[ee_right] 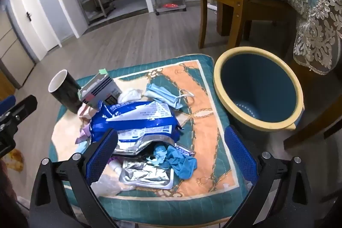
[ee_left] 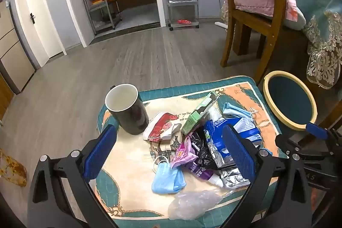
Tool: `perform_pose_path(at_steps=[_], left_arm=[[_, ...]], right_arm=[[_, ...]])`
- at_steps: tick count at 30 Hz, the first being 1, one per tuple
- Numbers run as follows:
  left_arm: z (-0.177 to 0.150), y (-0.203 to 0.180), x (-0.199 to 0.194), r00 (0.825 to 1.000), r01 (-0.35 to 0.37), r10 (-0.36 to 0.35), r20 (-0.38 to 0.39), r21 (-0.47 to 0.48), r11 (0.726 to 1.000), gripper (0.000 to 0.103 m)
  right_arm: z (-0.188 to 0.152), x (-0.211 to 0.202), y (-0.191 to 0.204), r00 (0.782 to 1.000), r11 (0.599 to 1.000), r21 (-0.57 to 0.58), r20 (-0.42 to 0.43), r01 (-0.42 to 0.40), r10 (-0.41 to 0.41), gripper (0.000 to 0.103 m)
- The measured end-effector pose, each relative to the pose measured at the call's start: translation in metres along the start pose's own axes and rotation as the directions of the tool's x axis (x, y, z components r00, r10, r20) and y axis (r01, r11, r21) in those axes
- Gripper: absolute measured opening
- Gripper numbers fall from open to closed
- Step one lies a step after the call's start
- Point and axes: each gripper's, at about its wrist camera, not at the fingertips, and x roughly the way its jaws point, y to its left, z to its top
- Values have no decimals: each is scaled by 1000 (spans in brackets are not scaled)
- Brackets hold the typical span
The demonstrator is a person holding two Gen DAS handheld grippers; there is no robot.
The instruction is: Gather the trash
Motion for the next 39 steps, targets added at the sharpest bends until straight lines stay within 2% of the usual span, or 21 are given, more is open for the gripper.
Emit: perform_pose_path(at_steps=[39], left_arm=[[-3, 0, 6, 1000, -3, 3, -17, 3, 1000, 97]], right_arm=[[-1, 2, -5, 1000, 1000, -8, -6, 13, -13, 99]])
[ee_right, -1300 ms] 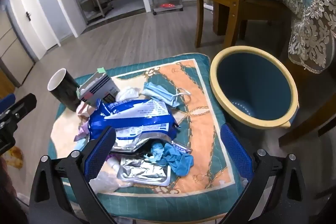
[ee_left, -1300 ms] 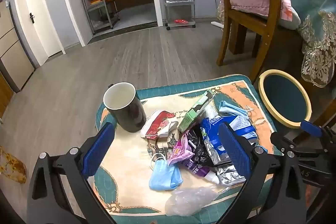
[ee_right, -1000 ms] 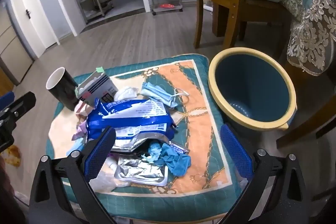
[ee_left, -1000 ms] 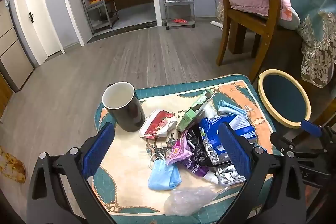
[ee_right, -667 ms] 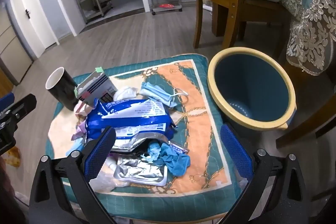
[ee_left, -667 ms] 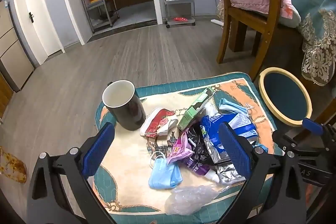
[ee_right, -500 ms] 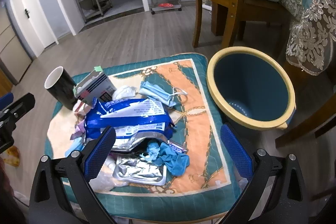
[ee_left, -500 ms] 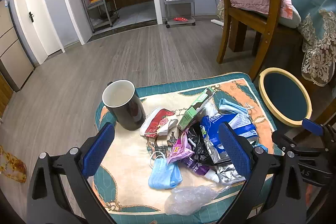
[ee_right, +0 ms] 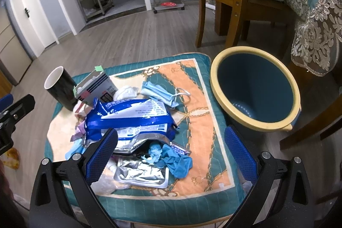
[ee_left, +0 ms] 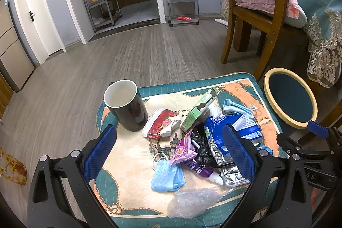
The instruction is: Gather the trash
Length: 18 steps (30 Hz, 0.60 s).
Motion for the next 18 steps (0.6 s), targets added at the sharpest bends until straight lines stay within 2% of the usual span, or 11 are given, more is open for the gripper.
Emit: perform_pose_path(at_steps=[18], left_arm=[[-3, 2, 1, 1000, 4, -4, -3, -5, 1000, 97]], right_arm=[[-1, 1, -1, 1000, 1000, -2, -4, 4, -4, 99]])
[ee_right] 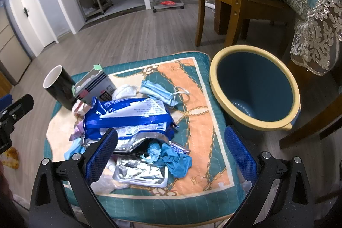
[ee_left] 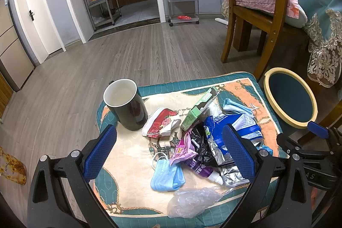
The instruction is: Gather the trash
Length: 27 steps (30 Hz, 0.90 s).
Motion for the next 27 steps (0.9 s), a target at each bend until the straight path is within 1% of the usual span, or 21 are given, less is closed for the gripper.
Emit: perform_pose_path(at_steps=[15, 17, 20, 23, 24, 27], left_arm=[[1, -2, 0, 1000, 2, -2, -6, 0, 1000, 97], [1, -2, 0, 1000, 3, -3, -7, 2, 1000, 97], [3, -5, 1, 1000, 19, -19, -1, 13, 1000, 97], [9, -7, 4, 998, 62, -62, 11, 14, 998, 97], [12, -7, 8, 995, 95, -95, 13, 9, 995, 97], [19, -11, 17, 987, 159, -159, -1, 3, 987, 97]], right_arm=[[-3, 2, -2, 1000, 1000, 2, -6, 3, -3, 99], [-2, 2, -4, 1000, 1000, -1, -11, 13, -13, 99], [6, -3, -11, 999, 999, -4, 17, 45, -45, 99], [19, -7, -16, 999, 999, -15, 41, 35, -34, 99], [26, -8, -17, 999, 999, -34, 46, 27, -26, 99], [46, -7, -20, 998, 995, -100, 64, -9, 16, 99]])
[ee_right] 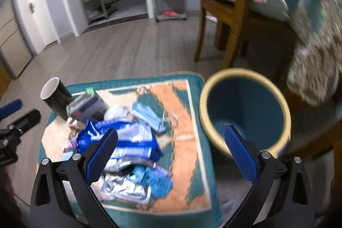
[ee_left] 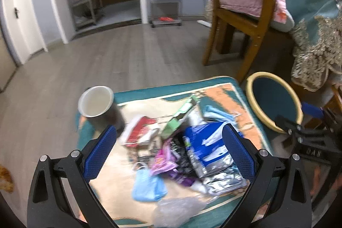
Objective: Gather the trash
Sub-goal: 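Grasp the green-and-white medicine box with the left tool while the right tool grasps the blue face mask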
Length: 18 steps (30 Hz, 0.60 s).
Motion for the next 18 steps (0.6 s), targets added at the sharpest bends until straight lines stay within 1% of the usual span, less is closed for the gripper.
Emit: perform_pose_path(at_steps=[2, 4, 5, 8, 10, 13, 18], left_arm=[[5, -2, 10, 1000, 29, -29, -5, 14, 999, 97], [9, -6, 22, 999, 52, -52, -7, 45, 998, 97], [10, -7, 28, 999, 52, -52, -11, 59, 997, 97], [13, -12, 52, 999, 16, -11, -41, 110, 994, 97], [14, -12, 65, 998, 8, 0, -65, 116, 993, 97], [15, -10, 77, 996, 8, 1, -87, 103, 995, 97], [15, -9, 92, 994, 15, -3, -110, 110, 994, 97]], right_arm=[[13, 6, -8, 998, 998, -21, 17, -56, 56, 99], [21, 16, -14, 997, 997, -22, 13, -76, 76, 99], [23, 26, -19, 997, 997, -13, 0, -80, 80, 99], [25, 50, -23, 993, 994, 1, -48, -112, 112, 99], [23, 72, -24, 991, 994, -21, -84, -107, 105, 99], [19, 92, -19, 991, 993, -75, -105, -92, 84, 99], [16, 119, -5, 982, 980, -141, -145, -138, 117, 99]])
